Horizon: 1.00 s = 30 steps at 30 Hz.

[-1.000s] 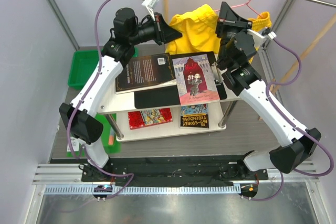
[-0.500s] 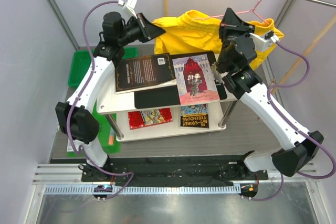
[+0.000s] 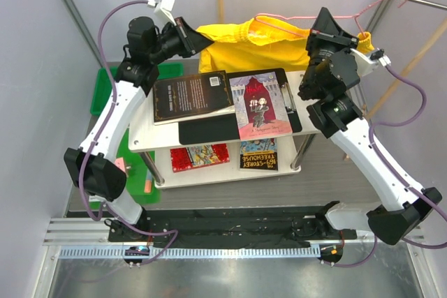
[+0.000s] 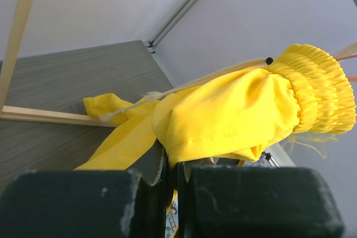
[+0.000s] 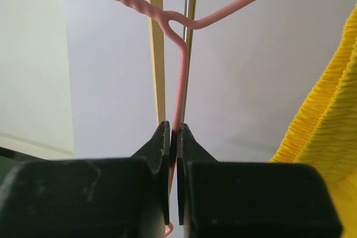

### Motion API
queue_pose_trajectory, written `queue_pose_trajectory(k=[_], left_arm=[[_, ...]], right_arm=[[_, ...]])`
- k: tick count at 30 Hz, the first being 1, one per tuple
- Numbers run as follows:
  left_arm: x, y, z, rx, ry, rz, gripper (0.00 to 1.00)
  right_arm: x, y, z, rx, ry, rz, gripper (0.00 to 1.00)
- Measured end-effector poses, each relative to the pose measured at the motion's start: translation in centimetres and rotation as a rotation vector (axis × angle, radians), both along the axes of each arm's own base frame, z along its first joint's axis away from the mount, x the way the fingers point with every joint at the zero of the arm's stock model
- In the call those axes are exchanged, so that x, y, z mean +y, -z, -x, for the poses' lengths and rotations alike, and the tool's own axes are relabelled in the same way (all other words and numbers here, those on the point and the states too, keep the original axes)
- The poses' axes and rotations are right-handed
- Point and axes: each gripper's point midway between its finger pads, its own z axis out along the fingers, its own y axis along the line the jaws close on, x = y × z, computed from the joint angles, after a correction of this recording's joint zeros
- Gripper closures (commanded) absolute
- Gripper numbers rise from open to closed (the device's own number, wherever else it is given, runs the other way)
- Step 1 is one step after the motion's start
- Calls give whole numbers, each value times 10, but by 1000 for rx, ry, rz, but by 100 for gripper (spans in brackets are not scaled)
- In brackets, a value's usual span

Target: Remove the shorts from the hanger

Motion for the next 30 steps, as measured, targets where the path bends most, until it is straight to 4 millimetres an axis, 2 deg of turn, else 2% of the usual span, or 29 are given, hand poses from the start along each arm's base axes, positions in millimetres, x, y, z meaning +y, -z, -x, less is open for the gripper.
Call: queue_pose_trajectory(k=[5, 8, 13, 20, 25, 30], left_arm=[[4, 3, -1, 19, -16, -3, 100], [3, 2, 1, 31, 0, 11, 100], [0, -2, -2, 34, 16, 31, 100], [-13, -8, -11, 39, 34, 55, 100], [-19, -11, -18, 37, 38, 66, 100], [-19, -11, -26, 43, 23, 72, 100]], right_arm=[[-9, -11, 12, -44, -25, -62, 99], [-5, -15, 11, -56, -76, -87, 99], [17, -14, -7, -58, -204, -157, 99], [63, 17, -34, 11, -383, -261, 99], [94, 18, -31, 17, -529, -330, 99], [108, 5, -23, -16, -622, -358, 99]])
